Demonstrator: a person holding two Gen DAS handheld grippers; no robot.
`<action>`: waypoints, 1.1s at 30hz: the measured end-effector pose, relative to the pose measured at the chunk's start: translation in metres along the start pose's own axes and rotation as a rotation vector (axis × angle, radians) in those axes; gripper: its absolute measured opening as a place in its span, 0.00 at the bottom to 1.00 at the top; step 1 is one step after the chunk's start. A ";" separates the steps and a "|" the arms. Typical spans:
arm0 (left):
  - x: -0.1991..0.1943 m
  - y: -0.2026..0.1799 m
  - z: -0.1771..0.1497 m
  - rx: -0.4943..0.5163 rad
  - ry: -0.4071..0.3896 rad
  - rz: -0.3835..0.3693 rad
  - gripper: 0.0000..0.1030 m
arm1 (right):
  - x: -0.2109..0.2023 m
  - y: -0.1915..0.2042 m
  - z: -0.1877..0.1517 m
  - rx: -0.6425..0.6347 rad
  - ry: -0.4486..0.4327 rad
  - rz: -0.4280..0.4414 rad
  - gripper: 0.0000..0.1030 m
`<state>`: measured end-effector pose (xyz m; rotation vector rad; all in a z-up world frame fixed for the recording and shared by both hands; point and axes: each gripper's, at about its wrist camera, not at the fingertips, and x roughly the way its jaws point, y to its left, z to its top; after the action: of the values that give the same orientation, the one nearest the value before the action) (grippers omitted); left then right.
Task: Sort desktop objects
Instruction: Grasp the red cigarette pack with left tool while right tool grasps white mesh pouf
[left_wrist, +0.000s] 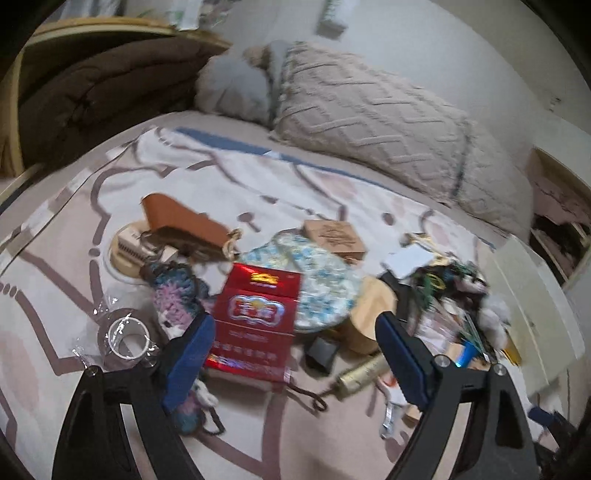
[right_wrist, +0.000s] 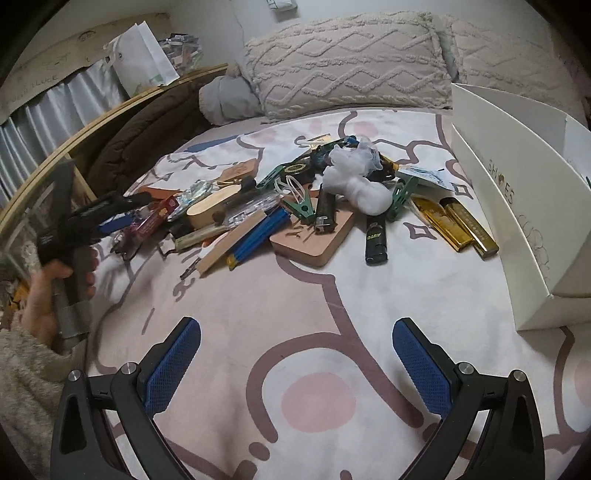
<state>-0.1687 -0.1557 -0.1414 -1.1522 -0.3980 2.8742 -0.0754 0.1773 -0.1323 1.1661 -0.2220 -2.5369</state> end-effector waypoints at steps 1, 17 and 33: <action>0.003 0.001 0.000 -0.004 0.004 0.016 0.86 | -0.002 -0.001 0.001 -0.002 -0.001 -0.005 1.00; 0.019 0.013 -0.013 -0.062 -0.002 -0.028 0.81 | 0.006 -0.033 0.046 0.116 -0.047 -0.077 1.00; 0.012 0.006 -0.024 -0.025 0.029 -0.078 0.56 | 0.054 -0.038 0.088 -0.035 -0.031 -0.220 0.82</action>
<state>-0.1606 -0.1548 -0.1673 -1.1534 -0.4687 2.7912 -0.1839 0.1929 -0.1235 1.1973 -0.0591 -2.7383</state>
